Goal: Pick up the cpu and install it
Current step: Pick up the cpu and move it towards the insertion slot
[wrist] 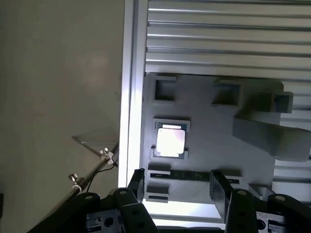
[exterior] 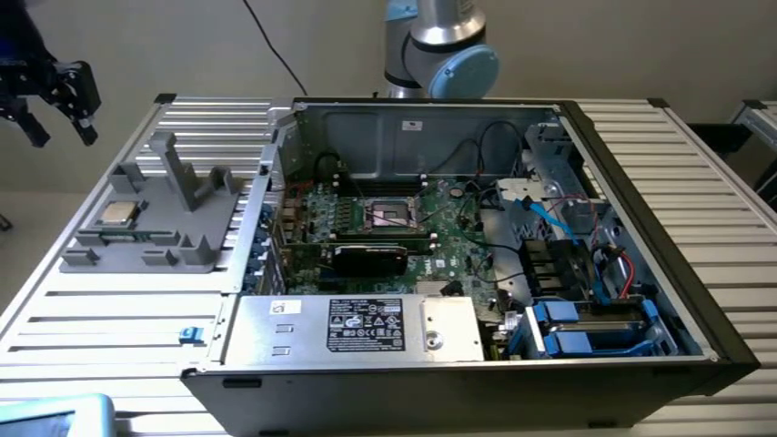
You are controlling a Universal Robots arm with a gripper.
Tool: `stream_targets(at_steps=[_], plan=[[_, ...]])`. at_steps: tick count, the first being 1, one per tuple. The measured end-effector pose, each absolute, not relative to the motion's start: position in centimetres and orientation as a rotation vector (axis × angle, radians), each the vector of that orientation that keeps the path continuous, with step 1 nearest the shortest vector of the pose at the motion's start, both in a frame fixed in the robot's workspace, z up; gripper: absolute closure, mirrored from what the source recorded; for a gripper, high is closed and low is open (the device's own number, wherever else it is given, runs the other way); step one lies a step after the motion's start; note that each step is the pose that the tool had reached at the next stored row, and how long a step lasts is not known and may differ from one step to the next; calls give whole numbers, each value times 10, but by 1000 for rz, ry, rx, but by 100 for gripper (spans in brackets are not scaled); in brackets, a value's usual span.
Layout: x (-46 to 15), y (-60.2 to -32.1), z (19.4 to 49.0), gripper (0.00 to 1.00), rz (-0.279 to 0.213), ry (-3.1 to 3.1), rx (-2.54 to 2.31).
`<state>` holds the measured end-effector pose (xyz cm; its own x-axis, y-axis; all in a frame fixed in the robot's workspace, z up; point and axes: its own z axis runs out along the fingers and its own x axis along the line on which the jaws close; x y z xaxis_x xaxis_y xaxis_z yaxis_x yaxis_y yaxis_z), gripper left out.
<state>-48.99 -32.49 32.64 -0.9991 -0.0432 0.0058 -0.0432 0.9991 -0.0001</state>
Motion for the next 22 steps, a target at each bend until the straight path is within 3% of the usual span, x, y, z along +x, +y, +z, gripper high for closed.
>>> stream_targets(at_steps=[10, 12, 13, 17, 22], plan=[[-490, -326, 312, 34, -16, -3129, 59], [-490, -326, 308, 33, -16, -3129, 59], [-490, -326, 306, 26, -16, -3129, 59], [-490, -326, 303, 26, -16, -3127, 59], [-490, -326, 297, 26, 7, -3126, 59]])
